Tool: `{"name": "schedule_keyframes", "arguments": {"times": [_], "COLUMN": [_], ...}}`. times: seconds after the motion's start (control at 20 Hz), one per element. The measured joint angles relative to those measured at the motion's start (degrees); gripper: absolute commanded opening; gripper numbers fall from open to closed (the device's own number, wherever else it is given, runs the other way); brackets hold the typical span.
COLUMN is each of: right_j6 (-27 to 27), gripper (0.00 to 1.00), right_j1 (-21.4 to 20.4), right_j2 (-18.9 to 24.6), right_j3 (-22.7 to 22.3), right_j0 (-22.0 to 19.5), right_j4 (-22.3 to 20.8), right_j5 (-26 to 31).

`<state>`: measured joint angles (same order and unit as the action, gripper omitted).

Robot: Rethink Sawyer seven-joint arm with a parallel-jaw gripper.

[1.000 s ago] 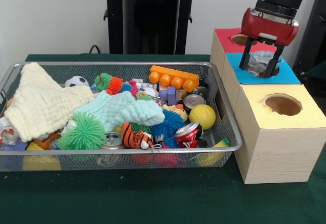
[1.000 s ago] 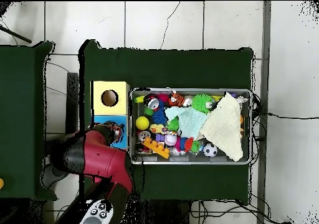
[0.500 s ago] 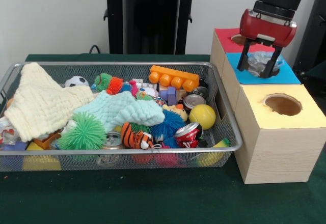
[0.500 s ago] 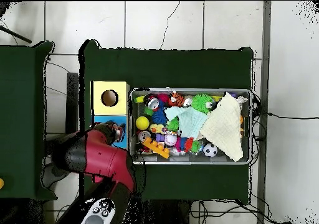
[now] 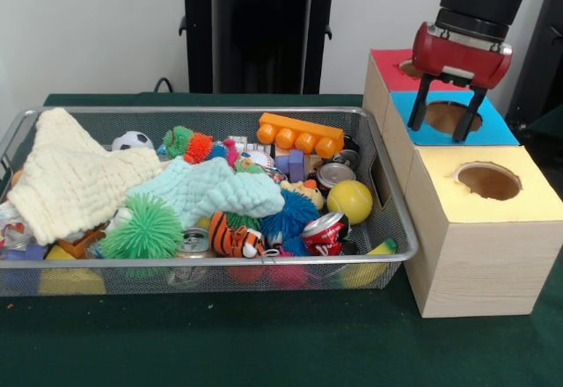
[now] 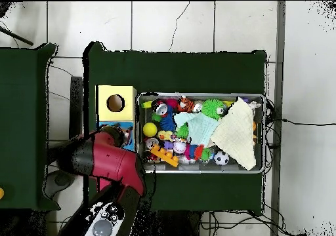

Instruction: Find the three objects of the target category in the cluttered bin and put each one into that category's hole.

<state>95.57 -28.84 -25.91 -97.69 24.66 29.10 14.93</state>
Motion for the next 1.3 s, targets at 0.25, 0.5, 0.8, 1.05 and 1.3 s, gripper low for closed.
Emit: {"name": "schedule_keyframes", "arguments": {"times": [0.25, 0.5, 0.8, 1.05, 1.3], "right_j6": [0.0, 0.0, 0.0, 0.0, 0.0], "gripper": [1.0, 1.0, 1.0, 1.0, 1.0], "right_j1": [0.3, 0.2, -2.9, -7.2, -12.3], "right_j2": [0.0, 0.7, 3.8, 6.1, 9.1], "right_j3": [1.1, 1.2, 0.9, 0.7, 0.1], "right_j0": [-0.8, -2.2, -6.8, -12.6, -20.6], "right_j4": [0.0, -0.1, -0.8, -3.1, -7.8], "right_j5": [0.0, 0.0, 0.6, 3.5, 5.7]}}
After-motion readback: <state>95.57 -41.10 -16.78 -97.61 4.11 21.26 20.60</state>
